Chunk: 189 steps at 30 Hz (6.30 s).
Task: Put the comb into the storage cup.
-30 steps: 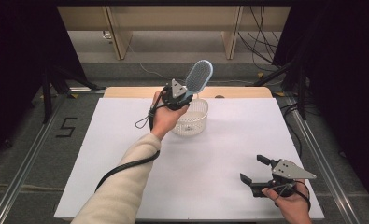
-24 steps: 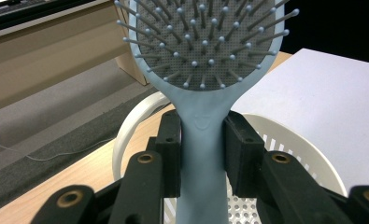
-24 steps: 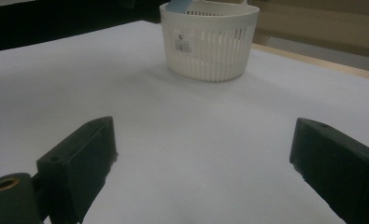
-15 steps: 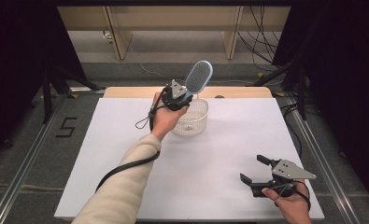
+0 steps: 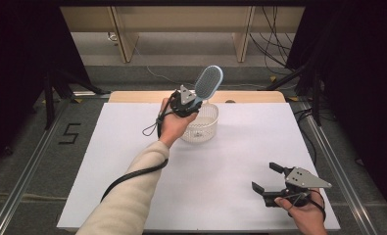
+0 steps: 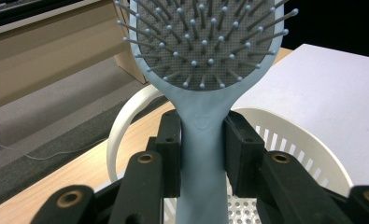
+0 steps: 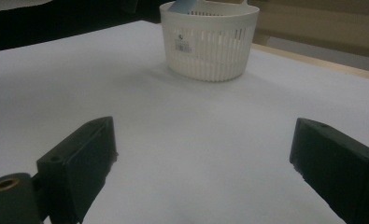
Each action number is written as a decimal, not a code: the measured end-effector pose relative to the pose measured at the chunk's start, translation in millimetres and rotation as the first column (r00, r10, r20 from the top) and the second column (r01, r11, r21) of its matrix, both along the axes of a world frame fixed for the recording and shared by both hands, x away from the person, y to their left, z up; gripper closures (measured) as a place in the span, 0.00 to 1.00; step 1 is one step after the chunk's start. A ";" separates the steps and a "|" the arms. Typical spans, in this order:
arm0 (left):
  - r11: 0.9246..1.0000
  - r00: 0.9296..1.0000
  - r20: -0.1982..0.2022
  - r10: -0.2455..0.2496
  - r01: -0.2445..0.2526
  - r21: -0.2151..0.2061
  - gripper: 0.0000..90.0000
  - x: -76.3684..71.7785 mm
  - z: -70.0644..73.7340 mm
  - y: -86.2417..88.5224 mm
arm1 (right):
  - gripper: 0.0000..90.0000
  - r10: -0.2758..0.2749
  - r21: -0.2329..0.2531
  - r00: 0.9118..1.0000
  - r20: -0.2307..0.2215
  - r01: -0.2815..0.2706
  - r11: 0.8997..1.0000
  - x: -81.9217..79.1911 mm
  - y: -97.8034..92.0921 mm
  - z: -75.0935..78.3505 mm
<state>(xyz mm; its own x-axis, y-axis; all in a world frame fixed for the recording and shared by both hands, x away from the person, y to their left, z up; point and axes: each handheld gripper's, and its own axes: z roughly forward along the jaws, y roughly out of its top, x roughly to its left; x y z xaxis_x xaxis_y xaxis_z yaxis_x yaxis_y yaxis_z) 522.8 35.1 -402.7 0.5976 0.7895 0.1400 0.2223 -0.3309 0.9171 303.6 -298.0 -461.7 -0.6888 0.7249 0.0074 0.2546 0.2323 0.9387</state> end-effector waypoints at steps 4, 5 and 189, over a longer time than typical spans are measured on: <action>1.000 1.000 0.001 -0.004 0.004 0.001 0.77 -0.1 -0.3 -1.0 | 0.09 0.000 -0.001 1.000 0.000 0.000 1.000 0.0 -0.1 0.0; 1.000 1.000 0.002 -0.004 0.004 0.001 0.77 -0.2 -0.6 -1.3 | 0.09 0.000 0.000 1.000 0.000 0.000 1.000 0.0 -0.1 0.0; 0.999 0.994 -0.110 0.008 -0.013 -0.046 0.10 -148.9 -33.2 142.7 | 0.09 -0.002 -0.008 1.000 0.004 0.002 1.000 -0.9 1.3 0.5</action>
<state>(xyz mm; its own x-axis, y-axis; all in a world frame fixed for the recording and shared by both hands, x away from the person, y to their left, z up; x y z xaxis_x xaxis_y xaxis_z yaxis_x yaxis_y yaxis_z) 373.9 177.8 -436.0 0.5991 0.7998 0.0370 0.3254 -0.2854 0.9015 302.7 -296.6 -461.2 -0.6875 0.7262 -0.0014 0.2512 0.2397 0.9378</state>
